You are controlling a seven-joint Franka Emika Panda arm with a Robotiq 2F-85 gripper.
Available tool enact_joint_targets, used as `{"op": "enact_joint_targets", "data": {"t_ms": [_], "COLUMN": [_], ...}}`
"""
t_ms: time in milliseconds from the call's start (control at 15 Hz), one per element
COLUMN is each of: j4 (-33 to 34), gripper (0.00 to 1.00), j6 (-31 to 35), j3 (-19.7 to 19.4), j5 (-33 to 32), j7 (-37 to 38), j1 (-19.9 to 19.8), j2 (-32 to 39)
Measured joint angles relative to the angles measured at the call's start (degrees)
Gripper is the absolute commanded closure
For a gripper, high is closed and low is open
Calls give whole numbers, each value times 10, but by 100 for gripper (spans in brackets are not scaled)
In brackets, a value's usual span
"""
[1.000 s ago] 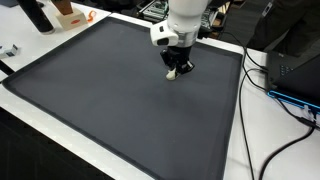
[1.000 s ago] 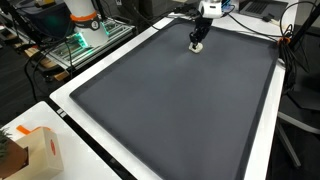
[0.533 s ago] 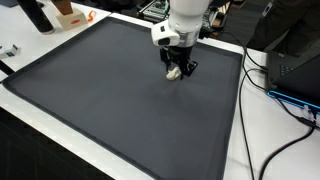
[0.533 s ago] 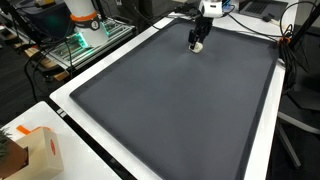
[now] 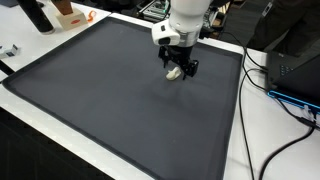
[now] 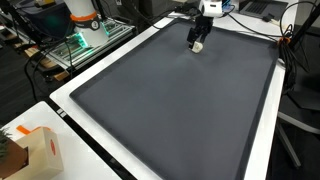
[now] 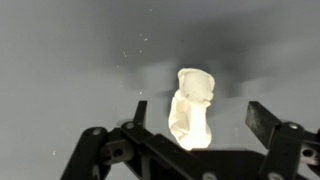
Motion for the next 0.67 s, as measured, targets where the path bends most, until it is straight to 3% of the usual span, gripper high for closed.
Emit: {"op": "enact_joint_targets", "data": {"t_ms": [467,667], "j4": [-3,-19], "gripper": [0,0], "j6": [-28,-1], "j3": [11,20], "j5": [1,45], "j7": [-36,-71], "j1": [7,-14], "j2": [-56,-94]}}
